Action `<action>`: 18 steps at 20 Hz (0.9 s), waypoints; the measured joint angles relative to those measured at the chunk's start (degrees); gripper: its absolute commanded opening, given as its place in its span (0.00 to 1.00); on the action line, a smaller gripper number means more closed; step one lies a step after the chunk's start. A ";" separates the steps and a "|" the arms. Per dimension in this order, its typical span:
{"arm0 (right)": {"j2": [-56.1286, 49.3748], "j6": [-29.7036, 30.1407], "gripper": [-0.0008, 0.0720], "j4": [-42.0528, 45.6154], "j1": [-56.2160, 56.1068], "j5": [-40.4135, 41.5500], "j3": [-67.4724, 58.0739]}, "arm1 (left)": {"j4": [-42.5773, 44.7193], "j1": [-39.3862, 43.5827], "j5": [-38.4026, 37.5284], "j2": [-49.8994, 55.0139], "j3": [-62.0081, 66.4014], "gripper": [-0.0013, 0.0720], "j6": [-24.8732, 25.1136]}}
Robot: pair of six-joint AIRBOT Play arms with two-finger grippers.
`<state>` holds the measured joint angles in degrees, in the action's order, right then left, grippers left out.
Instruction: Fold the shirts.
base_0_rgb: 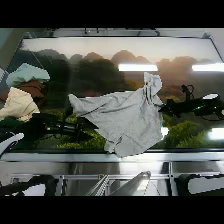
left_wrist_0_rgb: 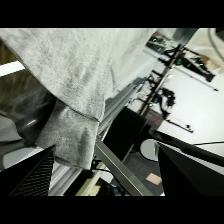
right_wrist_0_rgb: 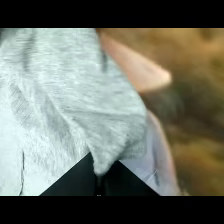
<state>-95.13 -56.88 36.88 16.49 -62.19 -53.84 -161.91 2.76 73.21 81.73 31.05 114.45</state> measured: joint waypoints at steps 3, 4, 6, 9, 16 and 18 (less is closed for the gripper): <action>0.02 0.98 0.03 -2.08 -1.44 0.39 0.02 | 1.16 5.07 -3.45 2.67 3.02 0.97 -3.96; 0.02 1.07 0.03 -2.60 -1.68 0.20 0.00 | 1.75 6.34 -4.20 4.22 4.33 0.97 -5.25; 0.20 1.46 0.03 -3.80 -1.97 -1.16 -0.02 | 2.91 8.52 -4.94 7.91 7.23 0.71 -7.61; 0.37 2.32 0.03 -4.63 -2.14 -2.91 -0.04 | 3.58 11.63 -4.72 12.72 12.26 0.69 -9.25; 0.55 3.63 0.03 -5.09 -1.90 -6.10 -0.04 | 4.68 15.08 -5.99 16.68 20.59 0.04 -10.38; 1.27 4.04 0.03 -5.11 -1.22 -7.69 -0.13 | 4.79 14.53 -4.22 16.11 22.18 0.04 -10.38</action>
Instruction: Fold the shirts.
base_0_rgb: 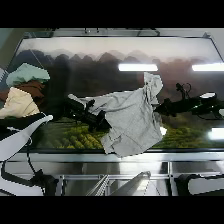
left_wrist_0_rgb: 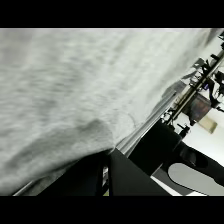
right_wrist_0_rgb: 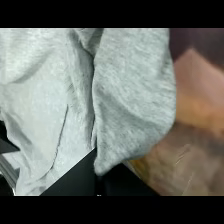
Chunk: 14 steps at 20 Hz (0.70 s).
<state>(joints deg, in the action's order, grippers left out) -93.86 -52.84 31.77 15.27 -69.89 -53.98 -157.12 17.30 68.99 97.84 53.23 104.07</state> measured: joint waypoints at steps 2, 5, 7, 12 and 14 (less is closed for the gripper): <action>2.05 0.24 0.03 -0.15 1.64 -1.55 -0.17 | 0.07 -0.92 3.28 -2.29 1.49 0.04 0.00; 7.72 0.39 0.03 -0.15 6.43 -2.86 -1.25 | 0.04 -3.23 10.43 -8.66 3.45 0.04 -0.46; 12.41 -0.07 0.03 -0.46 10.69 -3.69 -2.43 | 0.02 -5.38 14.95 -14.25 4.13 0.04 -1.66; 23.47 -1.31 0.03 -3.74 20.79 -5.73 -5.75 | -0.15 -12.68 21.57 -28.76 4.70 0.04 -3.15; 25.29 -2.23 0.03 -4.28 23.98 -6.19 -7.50 | -0.31 -16.57 22.84 -33.88 4.79 0.04 -3.65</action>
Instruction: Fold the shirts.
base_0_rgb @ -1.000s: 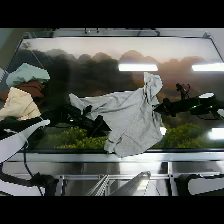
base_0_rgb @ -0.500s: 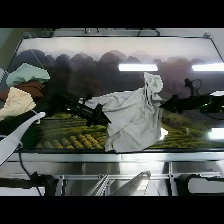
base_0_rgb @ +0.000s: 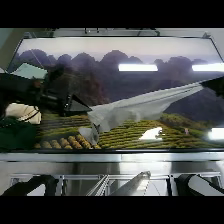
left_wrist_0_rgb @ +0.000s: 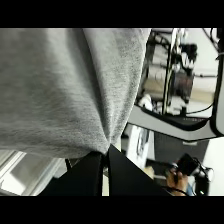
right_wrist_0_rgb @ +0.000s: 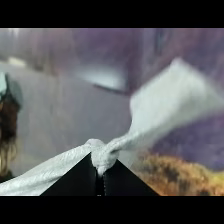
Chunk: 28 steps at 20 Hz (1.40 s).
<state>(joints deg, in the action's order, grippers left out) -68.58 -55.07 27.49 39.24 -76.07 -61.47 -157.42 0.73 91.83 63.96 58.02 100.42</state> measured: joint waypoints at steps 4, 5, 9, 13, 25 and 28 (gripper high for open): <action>1.92 -1.05 0.03 -2.91 3.78 -1.86 -2.71 | 0.20 -8.96 1.75 -9.20 0.04 0.05 -0.87; 2.56 -1.03 0.03 -4.76 4.22 -3.54 -2.99 | -0.24 -10.71 1.49 -11.17 0.04 0.05 -0.96; 6.95 0.44 0.03 -14.88 4.76 -9.64 -3.54 | -3.87 -14.97 1.44 -17.84 0.04 0.05 -1.01; 14.25 0.90 0.03 -26.95 4.79 -17.27 -3.85 | -9.70 -16.68 1.97 -23.10 1.38 0.05 -1.46; 14.21 1.73 0.03 -18.29 -6.91 -5.31 -13.40 | -8.98 -27.34 2.36 -5.16 23.34 0.05 5.05; 3.54 1.81 0.03 -7.41 -15.15 5.92 -13.70 | -8.68 -24.00 2.32 10.71 24.04 0.05 7.43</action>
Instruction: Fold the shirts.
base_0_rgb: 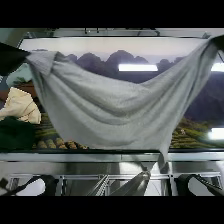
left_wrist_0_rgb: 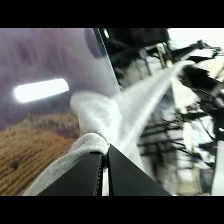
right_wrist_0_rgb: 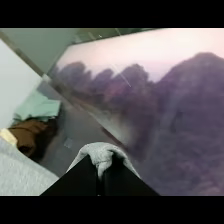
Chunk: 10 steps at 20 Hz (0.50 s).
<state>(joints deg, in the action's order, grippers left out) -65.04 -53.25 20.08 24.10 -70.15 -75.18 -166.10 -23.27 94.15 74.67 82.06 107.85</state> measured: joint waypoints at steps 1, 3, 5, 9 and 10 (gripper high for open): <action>-4.17 0.17 0.03 2.03 -1.97 2.78 -0.07 | 0.02 1.29 -0.02 6.25 0.83 0.05 0.59; -13.68 0.48 0.04 5.09 -5.03 8.22 -0.11 | 0.02 3.72 -0.02 18.40 3.50 0.13 1.36; -21.92 1.97 0.46 5.62 -6.43 12.50 -0.31 | -0.11 5.55 0.57 29.49 7.52 0.82 2.08; -29.88 3.65 0.65 5.64 -4.13 12.83 -1.05 | -2.21 6.16 3.67 44.28 16.65 0.99 1.22; -30.23 3.63 0.72 5.90 -2.23 11.08 -1.16 | -2.38 5.66 4.90 45.64 18.12 0.99 0.98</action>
<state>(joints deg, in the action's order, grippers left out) -95.26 -49.63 25.98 21.87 -59.07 -76.34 -168.48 -17.61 99.04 120.31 100.18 108.84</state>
